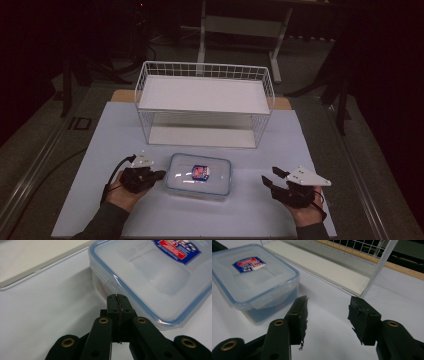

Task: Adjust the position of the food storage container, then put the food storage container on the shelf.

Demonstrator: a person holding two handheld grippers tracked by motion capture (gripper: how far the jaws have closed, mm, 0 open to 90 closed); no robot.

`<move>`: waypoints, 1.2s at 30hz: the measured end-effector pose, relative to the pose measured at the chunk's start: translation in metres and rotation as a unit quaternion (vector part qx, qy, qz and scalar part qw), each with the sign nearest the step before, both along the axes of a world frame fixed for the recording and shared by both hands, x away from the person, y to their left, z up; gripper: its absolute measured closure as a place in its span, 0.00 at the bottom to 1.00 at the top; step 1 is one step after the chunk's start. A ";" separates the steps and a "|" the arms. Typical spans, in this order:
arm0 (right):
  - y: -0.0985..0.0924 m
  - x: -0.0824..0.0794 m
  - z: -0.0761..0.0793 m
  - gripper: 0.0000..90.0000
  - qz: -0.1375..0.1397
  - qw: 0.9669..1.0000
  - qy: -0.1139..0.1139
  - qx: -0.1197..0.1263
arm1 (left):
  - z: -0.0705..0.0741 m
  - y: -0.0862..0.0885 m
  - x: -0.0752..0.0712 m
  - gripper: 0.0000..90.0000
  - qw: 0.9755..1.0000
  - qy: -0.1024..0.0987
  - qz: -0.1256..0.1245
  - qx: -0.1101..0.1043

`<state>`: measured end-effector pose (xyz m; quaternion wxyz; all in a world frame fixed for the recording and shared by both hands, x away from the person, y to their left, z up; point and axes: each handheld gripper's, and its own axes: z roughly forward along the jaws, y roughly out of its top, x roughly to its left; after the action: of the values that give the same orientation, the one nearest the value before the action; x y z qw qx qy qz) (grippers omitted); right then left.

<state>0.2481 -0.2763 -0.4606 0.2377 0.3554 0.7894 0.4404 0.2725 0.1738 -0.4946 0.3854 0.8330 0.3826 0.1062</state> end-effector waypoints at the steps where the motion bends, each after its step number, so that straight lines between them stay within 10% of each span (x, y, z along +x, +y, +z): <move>1: 0.000 0.000 0.000 0.53 0.000 1.000 0.001 0.002 | 0.000 -0.002 -0.001 1.00 1.000 0.001 -0.003 0.000; 14: 0.009 0.003 -0.001 0.52 0.015 1.000 0.015 0.022 | 0.001 -0.021 -0.009 0.93 0.999 0.001 -0.042 -0.016; 26: 0.028 0.007 -0.003 0.48 0.043 0.998 0.036 0.030 | 0.007 -0.016 -0.014 0.69 0.998 -0.030 -0.030 -0.047; 36: 0.040 0.014 -0.009 0.43 0.064 0.994 0.077 0.038 | 0.006 -0.021 -0.014 0.54 0.996 -0.010 -0.019 -0.083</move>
<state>0.2622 -0.2364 -0.4695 0.1343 0.3457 0.8094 0.4554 0.2583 0.1531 -0.4884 0.4588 0.8042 0.3703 0.0750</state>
